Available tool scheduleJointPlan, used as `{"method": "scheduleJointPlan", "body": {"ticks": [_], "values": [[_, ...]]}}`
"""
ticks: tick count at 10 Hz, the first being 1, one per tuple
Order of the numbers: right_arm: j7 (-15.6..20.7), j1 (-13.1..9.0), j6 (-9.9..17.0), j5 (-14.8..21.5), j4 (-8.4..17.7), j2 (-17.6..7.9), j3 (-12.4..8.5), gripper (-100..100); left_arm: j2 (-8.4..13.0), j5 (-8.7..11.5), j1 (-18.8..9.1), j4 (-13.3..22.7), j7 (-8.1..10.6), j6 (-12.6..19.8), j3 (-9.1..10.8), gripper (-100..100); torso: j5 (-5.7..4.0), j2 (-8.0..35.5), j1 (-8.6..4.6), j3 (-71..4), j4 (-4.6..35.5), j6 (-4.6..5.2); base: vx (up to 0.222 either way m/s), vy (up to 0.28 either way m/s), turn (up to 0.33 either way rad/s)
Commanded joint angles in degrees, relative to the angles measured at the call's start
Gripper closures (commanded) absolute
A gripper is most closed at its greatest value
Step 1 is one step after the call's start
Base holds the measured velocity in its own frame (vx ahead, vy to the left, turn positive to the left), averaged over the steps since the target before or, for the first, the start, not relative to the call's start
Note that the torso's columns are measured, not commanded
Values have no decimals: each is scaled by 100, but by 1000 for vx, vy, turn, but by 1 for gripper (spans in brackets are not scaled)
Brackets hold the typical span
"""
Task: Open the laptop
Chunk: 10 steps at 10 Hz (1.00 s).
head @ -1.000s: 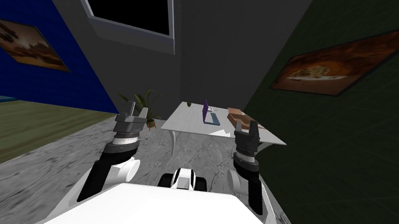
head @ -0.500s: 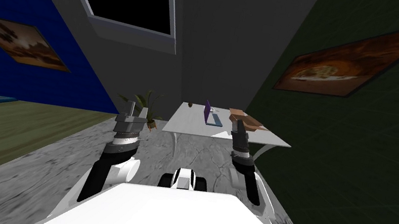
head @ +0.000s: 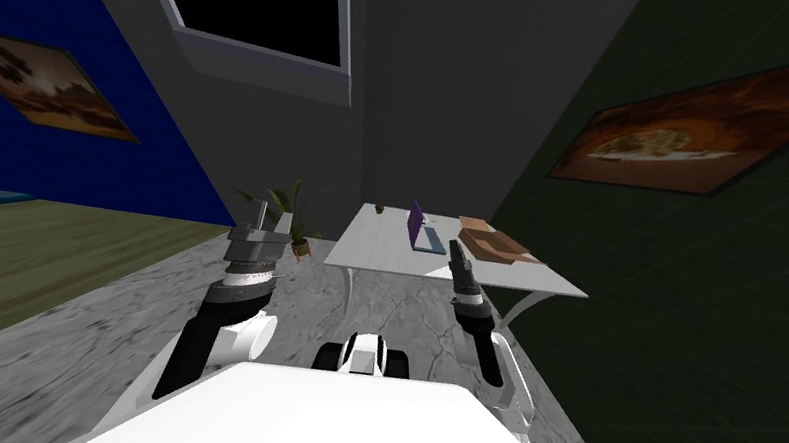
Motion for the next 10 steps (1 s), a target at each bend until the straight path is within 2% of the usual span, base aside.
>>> {"method": "scheduleJointPlan", "body": {"ticks": [1, 2, 3, 6, 7, 9, 10], "values": [[453, -222, 198, 401, 360, -110, -100, -100, 0, 0, 0, 0, 0, 0, 0, 0, 0, -2, -2, -1, -1, 0, 73, 78, 8], [610, -300, 258, 561, 511, -149, -132, -100, 0, 0, 0, 0, 0, 0, 0, 0, 0, -2, -2, -2, -1, 0, 67, 90, 8], [659, -300, 258, 561, 511, -149, -132, -100, 0, 0, 0, 0, 0, 0, 0, 0, 0, -1, 1, 0, 0, 0, 43, 60, 0], [1190, -543, 447, 1049, 998, -297, -232, -100, 0, 0, 0, 0, 0, 0, 0, 0, -2, -3, -4, -1, -1, -1, 55, 56, 7], [1224, -543, 447, 1049, 998, -297, -232, -100, 0, 0, 0, 0, 0, 0, 0, 0, 1, -8, 2, -5, -3, 0, 55, 55, 0], [1568, -711, 580, 1380, 1349, -418, -300, -100, 0, 0, 0, 0, 0, 0, 0, 0, -2, -1, -5, 0, 0, -1, 56, 58, 7], [1606, -711, 580, 1380, 1349, -418, -300, -100, 0, 0, 0, 0, 0, 0, 0, 0, -1, -1, -1, -1, 0, 0, 41, 53, 1]]}}
